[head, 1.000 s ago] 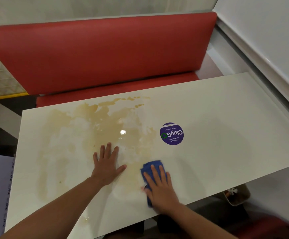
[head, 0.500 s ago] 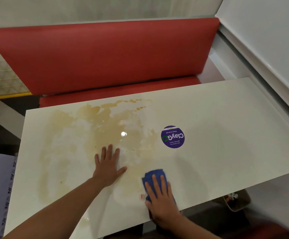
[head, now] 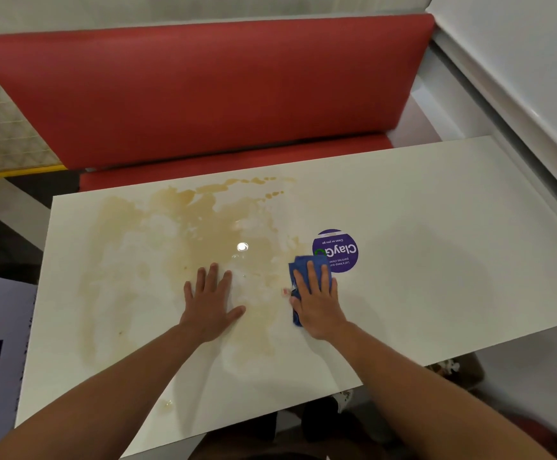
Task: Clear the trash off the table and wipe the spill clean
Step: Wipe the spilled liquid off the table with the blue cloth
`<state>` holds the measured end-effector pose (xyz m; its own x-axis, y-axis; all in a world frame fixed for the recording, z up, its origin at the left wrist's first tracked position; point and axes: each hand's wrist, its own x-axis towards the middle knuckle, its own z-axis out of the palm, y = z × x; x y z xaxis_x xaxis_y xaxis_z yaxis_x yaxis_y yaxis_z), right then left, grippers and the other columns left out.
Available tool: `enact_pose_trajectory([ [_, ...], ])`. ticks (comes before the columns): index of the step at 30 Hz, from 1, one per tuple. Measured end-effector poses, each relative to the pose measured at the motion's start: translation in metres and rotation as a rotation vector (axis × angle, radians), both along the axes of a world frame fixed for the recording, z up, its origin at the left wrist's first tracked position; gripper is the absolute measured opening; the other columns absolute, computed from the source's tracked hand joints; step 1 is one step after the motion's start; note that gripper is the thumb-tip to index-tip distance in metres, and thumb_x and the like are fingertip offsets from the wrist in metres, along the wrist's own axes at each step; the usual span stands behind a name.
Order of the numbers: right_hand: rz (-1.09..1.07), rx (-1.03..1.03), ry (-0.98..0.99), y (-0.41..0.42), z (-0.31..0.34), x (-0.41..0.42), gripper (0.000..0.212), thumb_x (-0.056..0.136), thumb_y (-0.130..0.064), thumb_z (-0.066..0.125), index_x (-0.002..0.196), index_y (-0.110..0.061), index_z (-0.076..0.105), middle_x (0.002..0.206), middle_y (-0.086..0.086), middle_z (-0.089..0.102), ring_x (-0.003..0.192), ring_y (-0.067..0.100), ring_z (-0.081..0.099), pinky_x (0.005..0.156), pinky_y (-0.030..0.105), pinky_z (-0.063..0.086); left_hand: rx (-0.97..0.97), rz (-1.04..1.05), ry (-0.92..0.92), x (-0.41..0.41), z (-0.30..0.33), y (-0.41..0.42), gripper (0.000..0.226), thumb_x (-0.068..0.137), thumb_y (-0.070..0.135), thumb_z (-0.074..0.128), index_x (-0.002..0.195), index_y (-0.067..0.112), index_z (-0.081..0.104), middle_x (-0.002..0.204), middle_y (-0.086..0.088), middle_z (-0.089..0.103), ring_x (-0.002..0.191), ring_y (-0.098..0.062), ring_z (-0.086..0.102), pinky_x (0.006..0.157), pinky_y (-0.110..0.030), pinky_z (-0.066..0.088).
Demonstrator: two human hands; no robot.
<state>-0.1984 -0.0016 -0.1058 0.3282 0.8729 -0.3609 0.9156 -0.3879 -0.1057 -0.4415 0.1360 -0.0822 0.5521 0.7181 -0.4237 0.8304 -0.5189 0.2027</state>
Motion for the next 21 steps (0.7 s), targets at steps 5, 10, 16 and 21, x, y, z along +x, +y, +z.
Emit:
enact_pose_trajectory([
  [5,0.153,0.077,0.005,-0.086,0.002,-0.056,0.067,0.101,-0.047,0.037,0.160,-0.018,0.028,0.168,0.019,0.017,0.152,0.047,0.014,0.116,0.059,0.021,-0.006,0.007,0.003,0.001,-0.002,0.000,0.091,0.094,0.071,0.041,0.162,0.025,0.002,0.169,-0.009,-0.017,0.154,-0.036,-0.014,0.122,-0.061,0.001],
  [10,0.175,0.017,0.043,-0.096,0.005,-0.057,0.067,0.101,-0.050,0.039,0.161,-0.023,0.026,0.170,0.013,0.015,0.155,0.041,0.005,0.118,0.054,0.010,-0.026,0.001,0.023,0.002,-0.002,0.002,0.091,0.095,0.069,0.040,0.162,0.023,-0.001,0.168,-0.010,-0.021,0.154,-0.038,-0.017,0.121,-0.062,0.000],
  [16,0.004,-0.022,0.073,0.005,0.005,-0.011,0.065,0.100,-0.053,0.030,0.157,-0.021,0.035,0.165,0.016,0.026,0.150,0.047,0.021,0.111,0.062,0.038,-0.043,0.005,0.037,0.004,0.001,0.001,0.091,0.096,0.069,0.041,0.162,0.024,-0.003,0.167,-0.010,-0.023,0.154,-0.036,-0.019,0.122,-0.061,-0.001],
  [21,-0.030,-0.088,0.124,0.046,0.017,0.005,0.068,0.106,-0.056,0.011,0.164,-0.023,0.000,0.170,0.012,-0.015,0.153,0.044,-0.016,0.123,0.063,0.004,-0.035,0.002,0.071,0.006,0.005,0.000,0.091,0.096,0.068,0.040,0.161,0.024,-0.004,0.167,-0.010,-0.022,0.154,-0.036,-0.016,0.122,-0.060,0.002],
])
